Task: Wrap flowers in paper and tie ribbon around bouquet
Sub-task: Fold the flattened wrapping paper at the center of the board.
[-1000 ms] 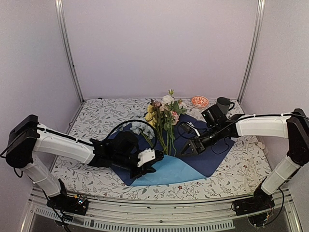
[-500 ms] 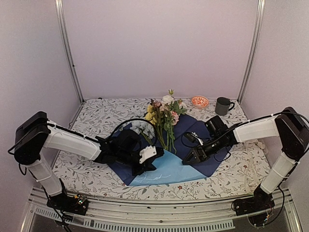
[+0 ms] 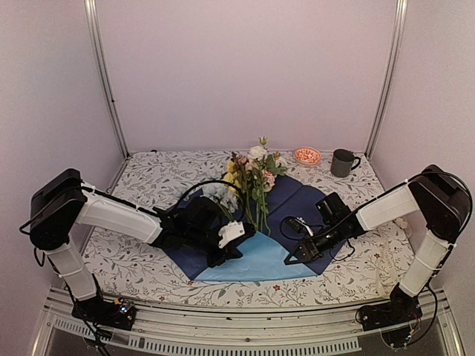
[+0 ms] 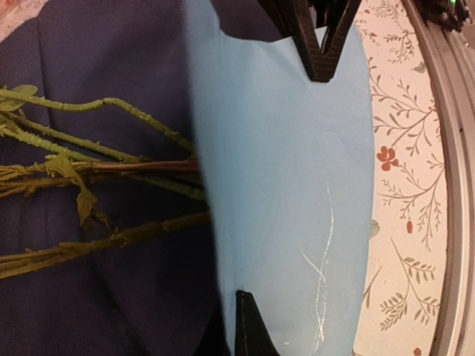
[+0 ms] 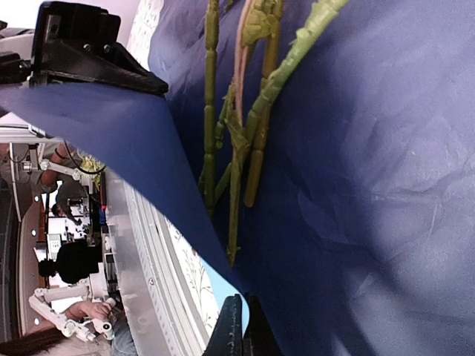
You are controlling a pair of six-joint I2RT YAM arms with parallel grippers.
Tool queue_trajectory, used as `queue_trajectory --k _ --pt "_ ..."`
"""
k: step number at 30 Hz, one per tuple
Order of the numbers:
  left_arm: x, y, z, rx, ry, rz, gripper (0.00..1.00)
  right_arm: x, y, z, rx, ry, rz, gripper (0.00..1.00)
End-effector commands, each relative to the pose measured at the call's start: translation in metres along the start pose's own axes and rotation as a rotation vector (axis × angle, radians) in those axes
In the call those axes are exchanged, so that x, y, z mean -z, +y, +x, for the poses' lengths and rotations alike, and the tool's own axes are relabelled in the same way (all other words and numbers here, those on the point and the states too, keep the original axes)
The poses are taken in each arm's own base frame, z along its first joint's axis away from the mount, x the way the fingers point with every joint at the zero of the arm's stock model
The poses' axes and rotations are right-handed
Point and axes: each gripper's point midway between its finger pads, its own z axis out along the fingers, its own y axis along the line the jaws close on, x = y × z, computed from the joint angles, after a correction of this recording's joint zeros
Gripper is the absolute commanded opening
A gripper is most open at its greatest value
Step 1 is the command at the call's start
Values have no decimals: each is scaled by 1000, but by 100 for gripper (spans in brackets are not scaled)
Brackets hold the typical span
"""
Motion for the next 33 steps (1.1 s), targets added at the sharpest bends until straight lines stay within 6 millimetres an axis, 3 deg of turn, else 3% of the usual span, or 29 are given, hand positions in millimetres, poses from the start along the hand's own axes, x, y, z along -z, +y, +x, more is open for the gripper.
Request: queue_trajectory --k 1,3,4,7,11,15,18,26,31,33 --pt "-1 18 -2 22 4 -64 0 -1 1 -2 -7 -23 1 0" --pt "2 28 -4 43 11 -119 22 -2 -4 -3 -25 -27 16 0" --pt "5 33 -5 52 11 -149 28 -3 -6 -3 -37 -26 21 0" --pt "23 39 -17 63 -19 -213 40 -4 -14 -3 -73 -33 51 0" --pt "42 23 -27 5 -5 -281 51 -3 -21 -3 -103 -46 95 0" --pt "37 -22 -29 -79 50 -224 51 -3 -29 -4 -134 -62 133 0" --pt "23 -46 -17 -39 81 -113 46 -3 -28 -7 -146 -74 126 0" --pt "-5 -21 45 20 299 -186 33 -3 -33 -2 -165 -69 148 0" --pt "-12 -45 76 63 444 -63 27 -2 -34 -3 -172 -68 162 0" --pt "-8 -45 90 92 499 -76 24 0 -33 -4 -170 -74 169 0"
